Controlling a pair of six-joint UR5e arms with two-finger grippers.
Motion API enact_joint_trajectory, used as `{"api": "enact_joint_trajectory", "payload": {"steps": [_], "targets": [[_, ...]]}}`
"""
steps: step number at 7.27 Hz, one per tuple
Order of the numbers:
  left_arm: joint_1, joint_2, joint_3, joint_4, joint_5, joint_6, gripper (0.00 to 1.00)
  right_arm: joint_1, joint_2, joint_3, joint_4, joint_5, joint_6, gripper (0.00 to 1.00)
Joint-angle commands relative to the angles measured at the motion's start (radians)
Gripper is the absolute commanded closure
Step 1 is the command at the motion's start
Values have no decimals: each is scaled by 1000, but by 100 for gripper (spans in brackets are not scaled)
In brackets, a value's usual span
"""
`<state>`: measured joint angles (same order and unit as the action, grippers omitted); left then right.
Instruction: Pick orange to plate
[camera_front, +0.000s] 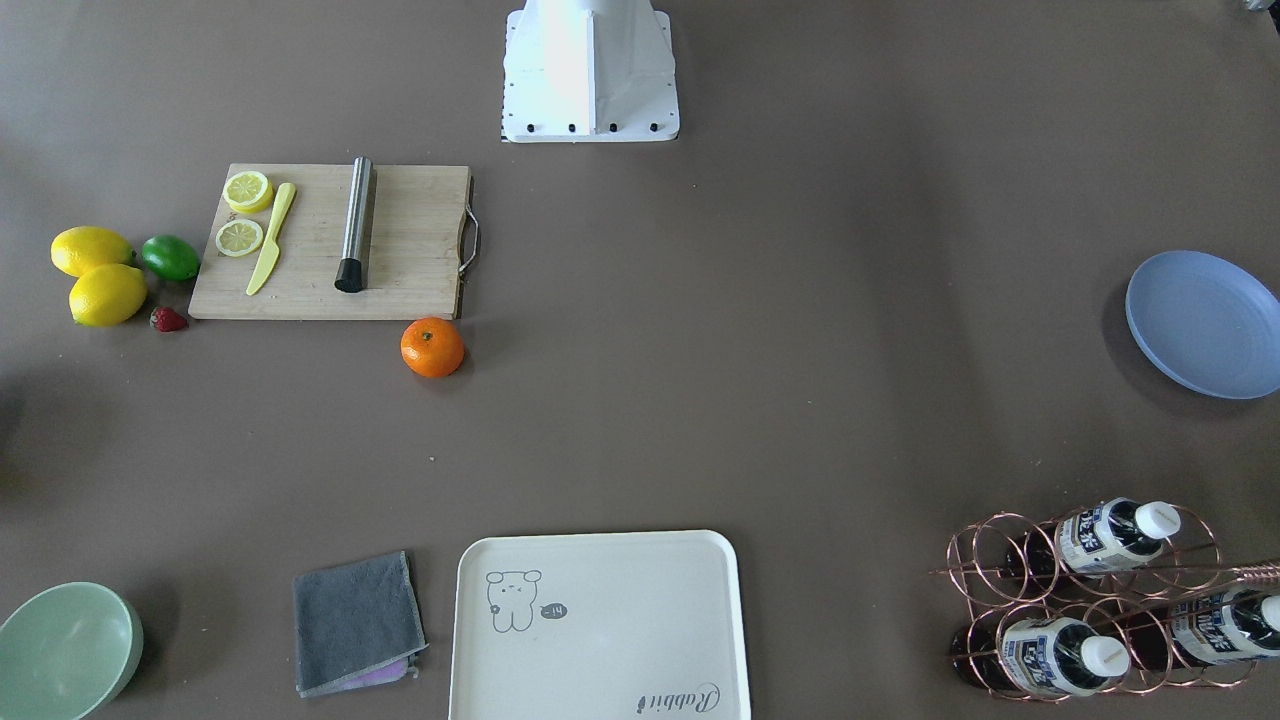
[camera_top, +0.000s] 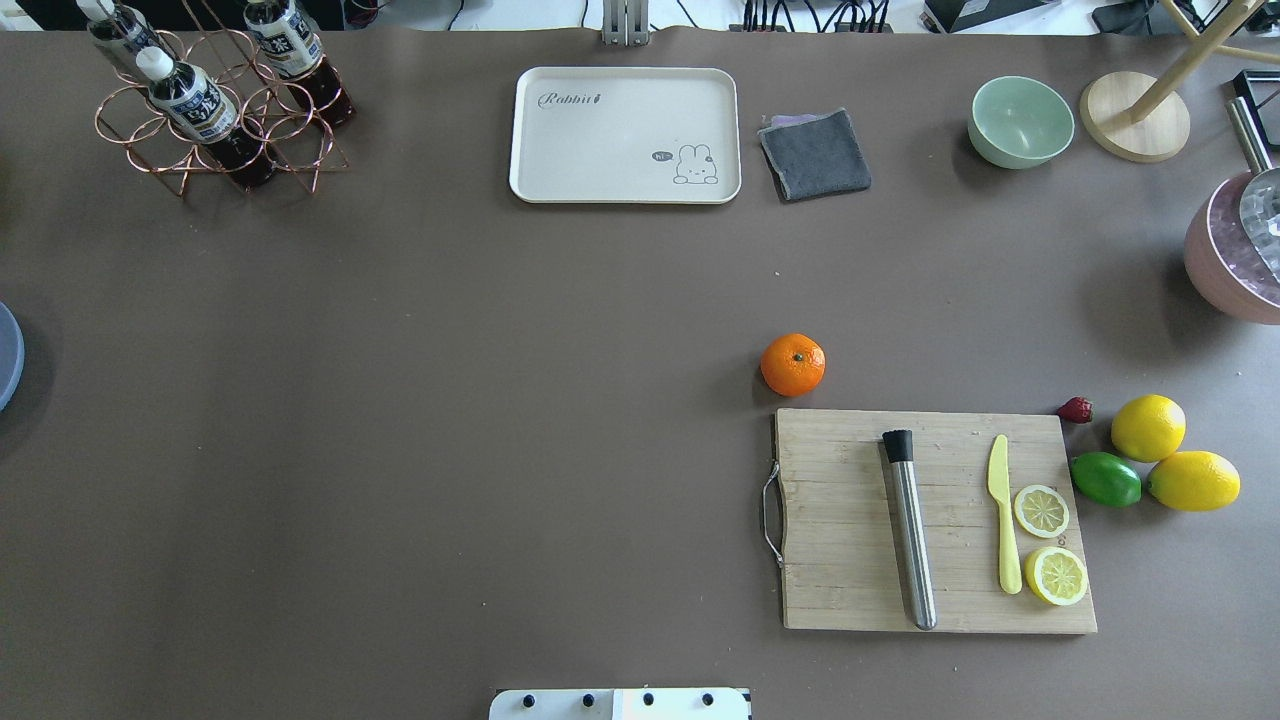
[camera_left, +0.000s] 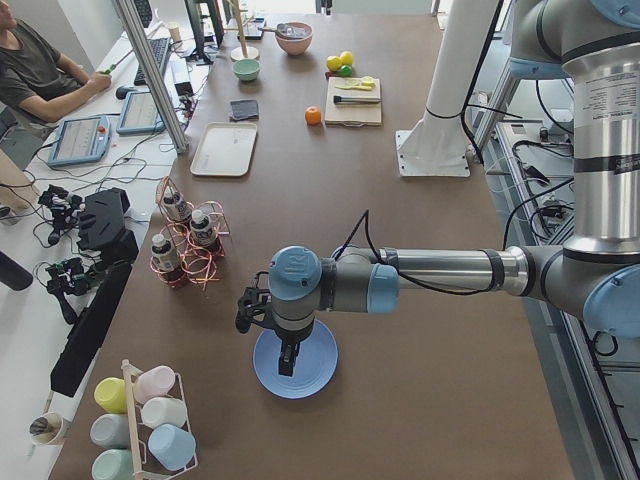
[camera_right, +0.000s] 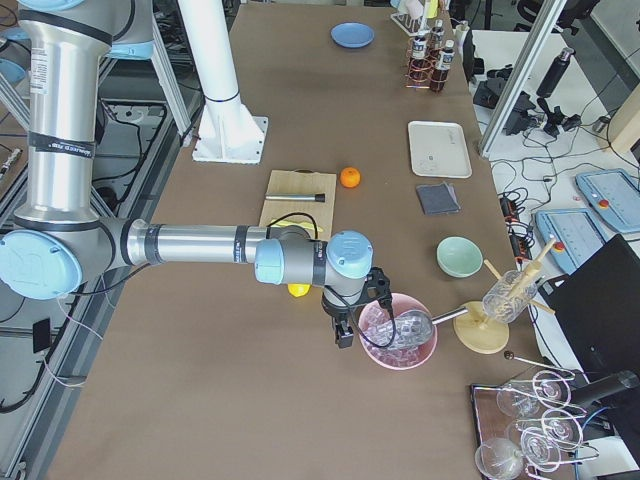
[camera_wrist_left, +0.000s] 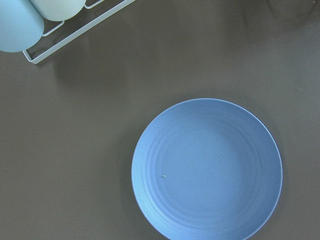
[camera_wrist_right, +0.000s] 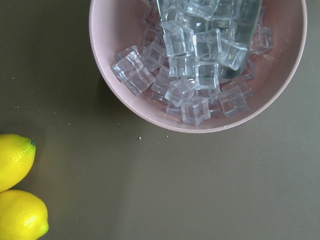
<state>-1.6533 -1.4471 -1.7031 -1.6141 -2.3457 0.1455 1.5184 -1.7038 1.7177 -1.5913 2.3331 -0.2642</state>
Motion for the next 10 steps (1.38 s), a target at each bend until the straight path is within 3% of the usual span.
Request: {"api": "enact_joint_trajectory", "payload": {"steps": [1, 4, 6, 7, 8, 10], "targets": [[0, -7, -7, 2, -1, 3, 3, -1, 0, 2, 1, 6, -1, 0], [1, -3, -1, -22, -1, 6, 3, -1, -2, 8, 1, 12, 7, 0], [3, -9, 58, -68, 2, 0, 2, -1, -2, 19, 1, 11, -6, 0], [4, -40, 170, -139, 0, -7, 2, -1, -2, 19, 1, 12, -4, 0], [7, -58, 319, -314, 2, -29, 2, -1, -3, 17, -1, 23, -4, 0], [93, -72, 422, -473, 5, -164, 3, -1, -3, 14, 1, 28, -4, 0]]}}
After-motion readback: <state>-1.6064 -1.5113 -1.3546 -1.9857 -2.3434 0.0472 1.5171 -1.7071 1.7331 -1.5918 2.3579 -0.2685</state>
